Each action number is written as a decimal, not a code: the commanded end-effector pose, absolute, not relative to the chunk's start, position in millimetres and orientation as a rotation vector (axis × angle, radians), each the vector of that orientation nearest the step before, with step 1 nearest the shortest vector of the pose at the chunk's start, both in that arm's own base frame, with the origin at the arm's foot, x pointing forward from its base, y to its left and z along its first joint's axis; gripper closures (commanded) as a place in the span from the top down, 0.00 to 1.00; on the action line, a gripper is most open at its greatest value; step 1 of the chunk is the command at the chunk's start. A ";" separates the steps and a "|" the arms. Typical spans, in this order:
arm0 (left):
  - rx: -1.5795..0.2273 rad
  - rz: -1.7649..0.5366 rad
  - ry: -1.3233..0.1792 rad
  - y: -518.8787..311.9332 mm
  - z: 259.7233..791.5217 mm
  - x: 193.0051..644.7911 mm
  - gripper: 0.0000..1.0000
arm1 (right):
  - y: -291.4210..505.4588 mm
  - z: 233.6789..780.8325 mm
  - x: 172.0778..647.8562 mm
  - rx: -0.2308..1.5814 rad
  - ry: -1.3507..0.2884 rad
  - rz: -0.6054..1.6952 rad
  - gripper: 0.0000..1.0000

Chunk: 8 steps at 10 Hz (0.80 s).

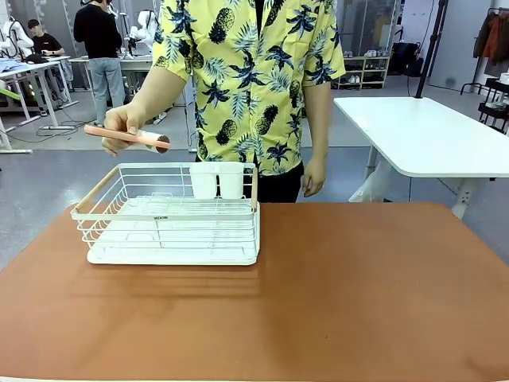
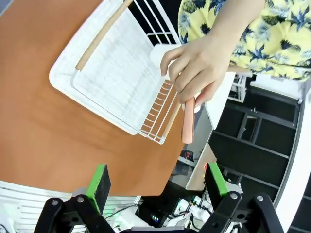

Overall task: Clean the table.
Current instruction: Pick up the Lint Roller when the human hands it over.

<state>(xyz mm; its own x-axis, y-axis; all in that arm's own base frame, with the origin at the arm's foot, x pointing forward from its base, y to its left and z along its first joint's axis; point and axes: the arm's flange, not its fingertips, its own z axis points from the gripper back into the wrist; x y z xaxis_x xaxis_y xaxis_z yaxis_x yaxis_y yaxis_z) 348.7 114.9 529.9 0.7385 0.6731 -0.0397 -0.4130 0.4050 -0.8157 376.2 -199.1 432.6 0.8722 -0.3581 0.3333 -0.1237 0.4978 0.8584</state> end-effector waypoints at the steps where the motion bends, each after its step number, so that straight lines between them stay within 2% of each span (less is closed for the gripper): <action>1: -0.927 0.762 -0.378 87.5 522.8 359.4 1.00 | -199.1 434.7 376.7 1.066 -0.530 -0.144 1.00; 2: -0.966 0.763 -0.339 77.8 518.1 363.9 1.00 | -199.1 434.7 376.7 1.066 -0.530 -0.144 1.00; 3: -0.967 0.701 -0.376 68.3 512.4 367.6 1.00 | -199.1 434.7 376.7 1.066 -0.530 -0.144 1.00; 8: -0.985 0.689 -0.430 26.5 490.4 379.2 1.00 | -199.1 434.7 376.7 1.066 -0.530 -0.144 1.00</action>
